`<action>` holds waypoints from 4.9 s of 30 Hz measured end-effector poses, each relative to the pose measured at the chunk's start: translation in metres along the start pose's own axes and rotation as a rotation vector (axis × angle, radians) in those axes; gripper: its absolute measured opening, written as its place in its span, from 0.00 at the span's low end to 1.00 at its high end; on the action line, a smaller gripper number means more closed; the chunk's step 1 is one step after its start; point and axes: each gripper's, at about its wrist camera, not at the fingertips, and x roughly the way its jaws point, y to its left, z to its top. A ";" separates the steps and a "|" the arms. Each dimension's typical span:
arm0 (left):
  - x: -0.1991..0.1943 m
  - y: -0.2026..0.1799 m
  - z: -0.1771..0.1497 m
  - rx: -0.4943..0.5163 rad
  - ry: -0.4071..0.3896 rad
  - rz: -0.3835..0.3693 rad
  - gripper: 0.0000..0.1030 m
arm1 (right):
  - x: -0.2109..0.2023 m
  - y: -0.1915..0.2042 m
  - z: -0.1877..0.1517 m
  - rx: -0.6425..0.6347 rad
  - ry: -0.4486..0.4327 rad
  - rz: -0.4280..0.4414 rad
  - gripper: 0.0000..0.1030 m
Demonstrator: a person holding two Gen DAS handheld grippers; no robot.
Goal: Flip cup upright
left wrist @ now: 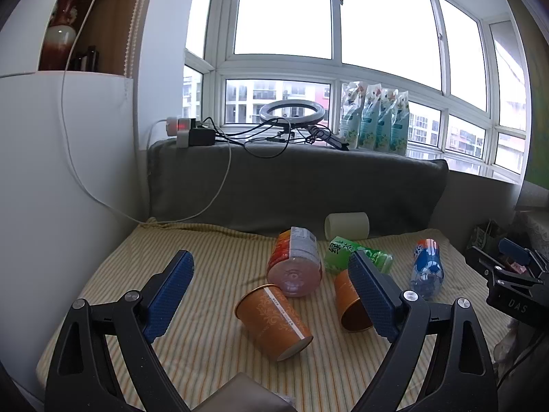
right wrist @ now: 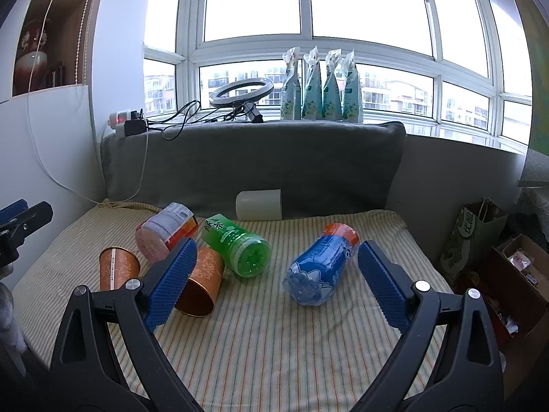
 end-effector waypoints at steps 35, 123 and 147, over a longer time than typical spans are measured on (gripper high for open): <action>0.001 0.000 0.002 0.003 0.003 -0.003 0.89 | 0.003 0.004 0.000 -0.009 0.005 0.002 0.94; 0.040 0.064 -0.041 -0.108 0.249 0.037 0.89 | 0.321 0.105 0.019 -0.465 0.856 0.387 0.79; 0.022 0.052 -0.035 -0.088 0.210 0.011 0.89 | 0.244 0.052 0.048 -0.283 0.606 0.369 0.64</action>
